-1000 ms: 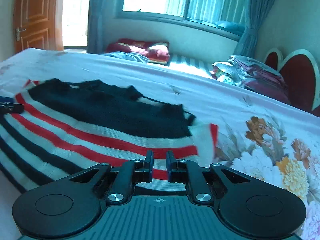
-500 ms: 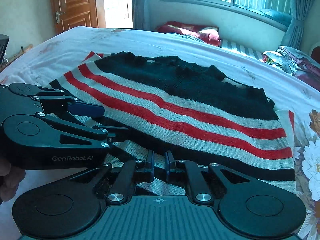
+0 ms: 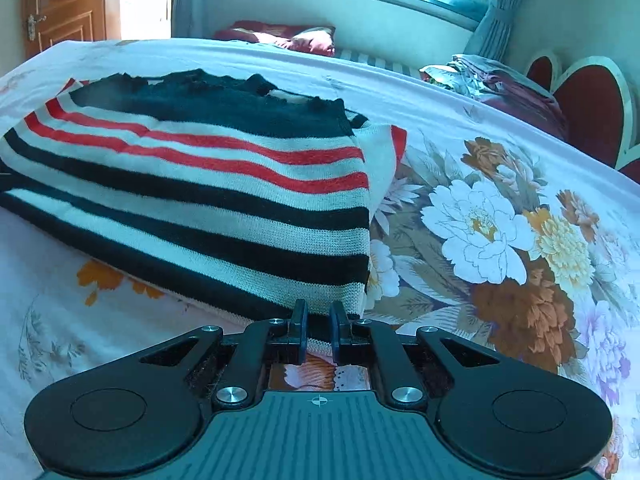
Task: Fold small clothes
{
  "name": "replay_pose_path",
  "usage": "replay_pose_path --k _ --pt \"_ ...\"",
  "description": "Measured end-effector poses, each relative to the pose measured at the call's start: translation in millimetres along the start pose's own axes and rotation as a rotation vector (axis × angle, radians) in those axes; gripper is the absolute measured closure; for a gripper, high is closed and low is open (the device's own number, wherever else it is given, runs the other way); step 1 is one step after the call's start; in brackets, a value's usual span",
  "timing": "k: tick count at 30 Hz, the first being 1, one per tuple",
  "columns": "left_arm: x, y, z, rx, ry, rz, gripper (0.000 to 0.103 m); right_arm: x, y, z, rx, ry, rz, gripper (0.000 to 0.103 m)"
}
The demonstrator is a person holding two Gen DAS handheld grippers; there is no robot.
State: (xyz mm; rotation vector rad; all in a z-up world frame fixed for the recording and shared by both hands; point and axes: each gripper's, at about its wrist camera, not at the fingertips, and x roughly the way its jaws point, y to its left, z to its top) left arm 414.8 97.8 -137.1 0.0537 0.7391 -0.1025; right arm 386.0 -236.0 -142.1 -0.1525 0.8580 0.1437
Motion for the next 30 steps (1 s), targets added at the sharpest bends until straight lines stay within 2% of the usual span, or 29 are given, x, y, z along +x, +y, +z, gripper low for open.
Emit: replay_pose_path --k 3,6,8,11,14,18,20,23,30 --pt "-12 -36 6 0.035 -0.051 -0.071 0.05 -15 18 10 0.06 -0.066 0.091 0.093" --pt "-6 -76 6 0.062 -0.037 -0.131 0.05 -9 57 20 0.016 -0.065 0.177 0.093" --pt "1 -99 4 0.084 -0.016 -0.14 0.05 -4 82 22 -0.037 -0.069 0.191 0.093" --pt "15 -113 -2 0.096 0.035 -0.11 0.049 6 96 25 -0.044 -0.057 0.214 0.093" --pt "15 -101 -3 0.091 0.027 -0.082 0.047 14 90 24 -0.049 -0.037 0.209 0.093" --pt "7 -41 -9 0.054 0.016 0.042 0.047 3 38 8 0.029 -0.029 0.058 0.093" --pt "3 -6 -13 0.006 0.015 0.056 0.047 2 6 -6 0.089 0.005 0.007 0.093" --pt "-3 4 -15 0.014 -0.002 0.059 0.049 -3 -5 -13 0.071 -0.007 0.031 0.093" --pt "-1 14 -15 -0.101 0.01 0.052 0.05 -2 -7 -12 0.114 -0.003 0.031 0.093"
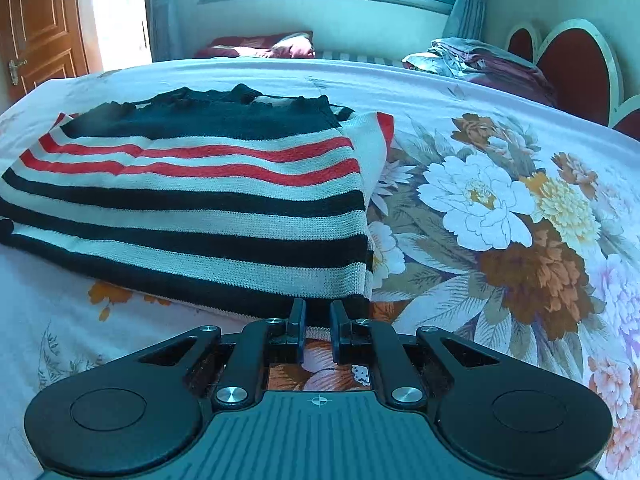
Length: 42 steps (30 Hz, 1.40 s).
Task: Fold small clothes
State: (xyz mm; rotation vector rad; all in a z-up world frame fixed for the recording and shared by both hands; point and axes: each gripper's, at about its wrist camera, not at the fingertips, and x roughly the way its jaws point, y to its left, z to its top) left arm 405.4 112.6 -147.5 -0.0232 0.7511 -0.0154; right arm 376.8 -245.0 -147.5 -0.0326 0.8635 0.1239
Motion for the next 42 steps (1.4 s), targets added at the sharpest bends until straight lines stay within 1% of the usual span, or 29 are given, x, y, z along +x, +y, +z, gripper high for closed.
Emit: replay_pose_path --k 1,3,5,7,8,9,13,14,16,18,20,21,24,25,26,27,28,29,30,31,32,33,34,37,39,42 --pt "-4 1 2 -0.019 -0.005 -0.001 0.053 -1 0 1 -0.005 0.003 0.0 0.093" --pt "-18 6 1 -0.069 -0.036 -0.014 0.054 -11 -3 4 0.023 -0.028 0.014 0.093" --pt "-29 14 -7 -0.167 -0.029 -0.051 0.054 -24 -6 5 0.062 -0.081 0.051 0.093" --pt "-30 23 -18 -0.283 -0.003 -0.09 0.056 -28 -5 8 0.087 -0.092 0.085 0.093" --pt "-25 28 -22 -0.34 0.012 -0.099 0.056 -28 -3 9 0.097 -0.099 0.101 0.093" --pt "-20 34 -26 -0.399 0.016 -0.105 0.058 -28 0 11 0.102 -0.108 0.118 0.093" --pt "0 56 -24 -0.63 -0.045 -0.153 0.059 -21 21 28 0.105 -0.12 0.199 0.094" --pt "6 61 -23 -0.679 -0.062 -0.162 0.058 -17 26 33 0.112 -0.121 0.22 0.094" --pt "18 69 -21 -0.762 -0.096 -0.188 0.058 -9 36 45 0.119 -0.12 0.243 0.094" --pt "26 73 -20 -0.813 -0.123 -0.197 0.058 2 47 60 0.117 -0.117 0.265 0.094" --pt "32 74 -17 -0.841 -0.14 -0.195 0.059 15 57 74 0.102 -0.113 0.277 0.094" --pt "35 74 -15 -0.844 -0.143 -0.191 0.062 23 62 80 0.094 -0.11 0.286 0.094" --pt "44 74 -9 -0.848 -0.131 -0.182 0.073 41 77 96 0.077 -0.097 0.309 0.094" --pt "46 76 -7 -0.853 -0.121 -0.189 0.081 45 82 99 0.068 -0.095 0.317 0.094" --pt "46 78 -6 -0.872 -0.107 -0.198 0.083 49 89 102 0.054 -0.094 0.329 0.103" --pt "40 80 -6 -0.904 -0.122 -0.229 0.086 49 94 103 0.04 -0.096 0.34 0.103" --pt "33 81 -4 -0.903 -0.151 -0.256 0.086 50 99 103 0.026 -0.101 0.348 0.103" --pt "28 79 0 -0.873 -0.17 -0.258 0.086 54 103 102 0.015 -0.093 0.347 0.103" --pt "28 77 3 -0.85 -0.17 -0.252 0.086 64 107 100 0.001 -0.053 0.327 0.103" --pt "33 77 3 -0.845 -0.148 -0.241 0.086 76 110 96 -0.013 -0.008 0.311 0.103" --pt "39 79 1 -0.855 -0.11 -0.217 0.086 79 110 93 -0.011 -0.024 0.315 0.103" --pt "44 83 -2 -0.877 -0.086 -0.214 0.086 80 109 95 -0.004 -0.017 0.319 0.103" --pt "45 85 -5 -0.896 -0.091 -0.23 0.086 80 108 96 0.004 -0.008 0.321 0.103" --pt "40 78 -1 -0.858 -0.101 -0.214 0.086 81 104 96 0.003 -0.004 0.329 0.103" --pt "33 73 5 -0.845 -0.127 -0.215 0.086 82 103 96 0.001 -0.008 0.336 0.103" --pt "19 57 24 -0.751 -0.147 -0.188 0.087 82 101 98 -0.004 -0.008 0.351 0.103"
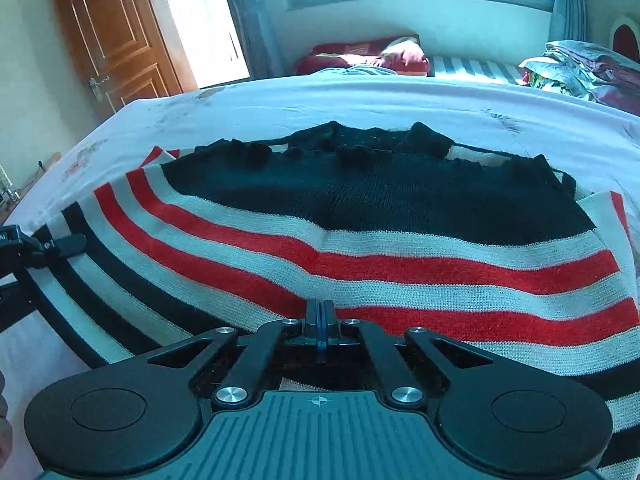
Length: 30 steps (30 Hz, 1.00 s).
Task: Fold small clothes
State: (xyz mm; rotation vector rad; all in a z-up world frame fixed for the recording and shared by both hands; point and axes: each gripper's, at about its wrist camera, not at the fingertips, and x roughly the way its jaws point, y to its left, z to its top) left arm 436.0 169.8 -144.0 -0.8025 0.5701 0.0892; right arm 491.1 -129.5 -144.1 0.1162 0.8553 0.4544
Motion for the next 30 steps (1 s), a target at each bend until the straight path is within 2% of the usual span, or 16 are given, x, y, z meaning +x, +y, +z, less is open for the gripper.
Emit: replay_pose_path --k 4,8,11,14,15,16,17,18,19,20,21,23,25,27,28,30 --pt "-9 -55 2 0.135 -0.005 -0.002 0.088 -32 -26 5 0.113 -0.104 0.037 0.103" --pt "-13 -136 -22 0.297 -0.001 -0.079 0.089 -87 -78 6 0.236 -0.217 0.032 0.103" --pt "-3 -196 -67 0.402 0.062 -0.144 0.089 -127 -122 3 0.332 -0.283 0.028 0.103" --pt "19 -243 -134 0.548 0.16 -0.145 0.088 -161 -167 -6 0.446 -0.31 0.045 0.103" --pt "32 -254 -159 0.605 0.22 -0.128 0.083 -169 -179 -12 0.475 -0.315 0.051 0.103" --pt "45 -262 -184 0.671 0.282 -0.115 0.069 -175 -192 -18 0.509 -0.309 0.057 0.103" --pt "61 -267 -212 0.739 0.382 -0.092 0.063 -180 -205 -20 0.546 -0.284 0.05 0.086" --pt "65 -268 -227 0.764 0.45 -0.089 0.064 -187 -217 -24 0.576 -0.263 0.035 0.043" --pt "55 -267 -230 0.772 0.432 -0.126 0.065 -195 -224 -30 0.583 -0.273 0.026 0.034" --pt "38 -262 -223 0.778 0.379 -0.182 0.063 -204 -229 -35 0.566 -0.292 0.04 0.034" --pt "22 -257 -211 0.782 0.326 -0.204 0.063 -210 -233 -37 0.564 -0.291 0.045 0.034" --pt "2 -241 -178 0.777 0.226 -0.161 0.064 -214 -236 -43 0.581 -0.29 0.088 0.034" --pt "2 -226 -139 0.767 0.142 -0.07 0.069 -209 -233 -43 0.583 -0.284 0.135 0.037" --pt "18 -211 -98 0.682 0.139 -0.007 0.072 -195 -222 -39 0.571 -0.251 0.17 0.047" --pt "26 -204 -81 0.635 0.153 -0.015 0.073 -189 -215 -36 0.566 -0.232 0.185 0.049" --pt "40 -200 -67 0.625 0.19 -0.028 0.073 -173 -202 -31 0.541 -0.202 0.202 0.05"
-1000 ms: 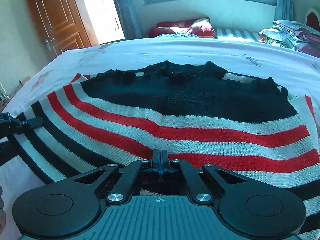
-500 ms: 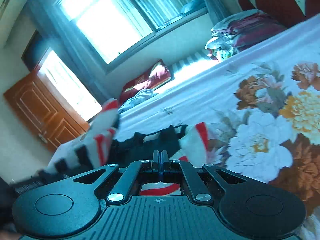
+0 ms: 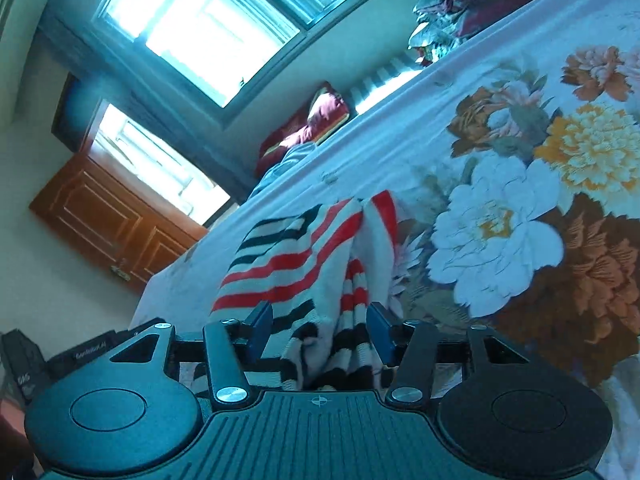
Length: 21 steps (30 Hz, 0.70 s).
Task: Fold small clothes
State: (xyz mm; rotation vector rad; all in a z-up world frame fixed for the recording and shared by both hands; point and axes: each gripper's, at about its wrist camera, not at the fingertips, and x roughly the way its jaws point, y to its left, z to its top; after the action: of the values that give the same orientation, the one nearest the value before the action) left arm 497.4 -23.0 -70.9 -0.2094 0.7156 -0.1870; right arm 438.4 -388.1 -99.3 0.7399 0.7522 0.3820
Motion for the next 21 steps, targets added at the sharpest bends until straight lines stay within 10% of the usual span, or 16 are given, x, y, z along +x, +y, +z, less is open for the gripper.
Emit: replay_pose_path --k 17,19,21 --pt "61 13 -8 0.12 0.131 -0.141 0.076 116 13 22 -0.157 0.093 -0.192 0.057" --pt "65 9 -10 0.152 0.139 -0.136 0.076 119 17 22 -0.204 0.09 -0.194 0.09" --pt "63 3 -12 0.185 0.112 -0.129 0.077 112 29 19 -0.289 0.051 -0.203 0.095"
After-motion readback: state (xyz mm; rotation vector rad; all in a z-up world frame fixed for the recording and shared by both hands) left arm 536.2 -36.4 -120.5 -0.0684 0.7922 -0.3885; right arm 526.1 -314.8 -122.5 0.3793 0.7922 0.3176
